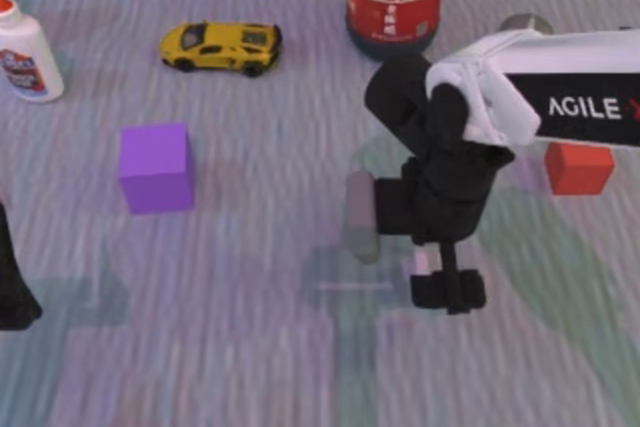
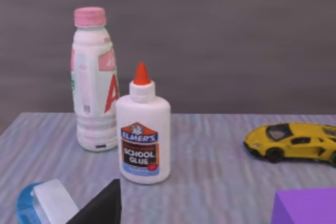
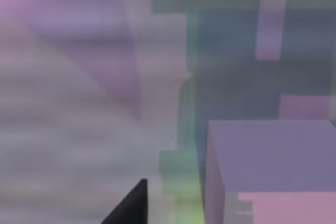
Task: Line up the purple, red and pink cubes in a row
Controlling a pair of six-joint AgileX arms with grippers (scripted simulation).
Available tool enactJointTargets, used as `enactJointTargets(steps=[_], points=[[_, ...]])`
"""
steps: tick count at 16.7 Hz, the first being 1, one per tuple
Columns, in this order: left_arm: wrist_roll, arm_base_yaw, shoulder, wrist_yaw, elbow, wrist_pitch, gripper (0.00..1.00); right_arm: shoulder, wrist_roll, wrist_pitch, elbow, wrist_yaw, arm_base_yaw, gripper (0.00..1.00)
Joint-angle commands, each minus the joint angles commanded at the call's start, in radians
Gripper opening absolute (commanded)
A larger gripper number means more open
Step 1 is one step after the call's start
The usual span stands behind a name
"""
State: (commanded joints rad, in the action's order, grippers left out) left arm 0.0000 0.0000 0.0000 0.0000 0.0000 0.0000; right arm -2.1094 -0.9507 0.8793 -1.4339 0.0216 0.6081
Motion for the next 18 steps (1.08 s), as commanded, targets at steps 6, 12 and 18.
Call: enactJointTargets(steps=[6, 12, 18], points=[[0.000, 0.000, 0.000, 0.000, 0.000, 0.000, 1.00, 0.000, 0.000, 0.000, 0.000, 0.000, 0.000, 1.00], [0.000, 0.000, 0.000, 0.000, 0.000, 0.000, 1.00, 0.036, -0.005, 0.116, -0.078, 0.000, 0.000, 1.00], [0.000, 0.000, 0.000, 0.000, 0.000, 0.000, 1.00, 0.088, -0.007, 0.246, -0.159, 0.001, 0.002, 1.00]])
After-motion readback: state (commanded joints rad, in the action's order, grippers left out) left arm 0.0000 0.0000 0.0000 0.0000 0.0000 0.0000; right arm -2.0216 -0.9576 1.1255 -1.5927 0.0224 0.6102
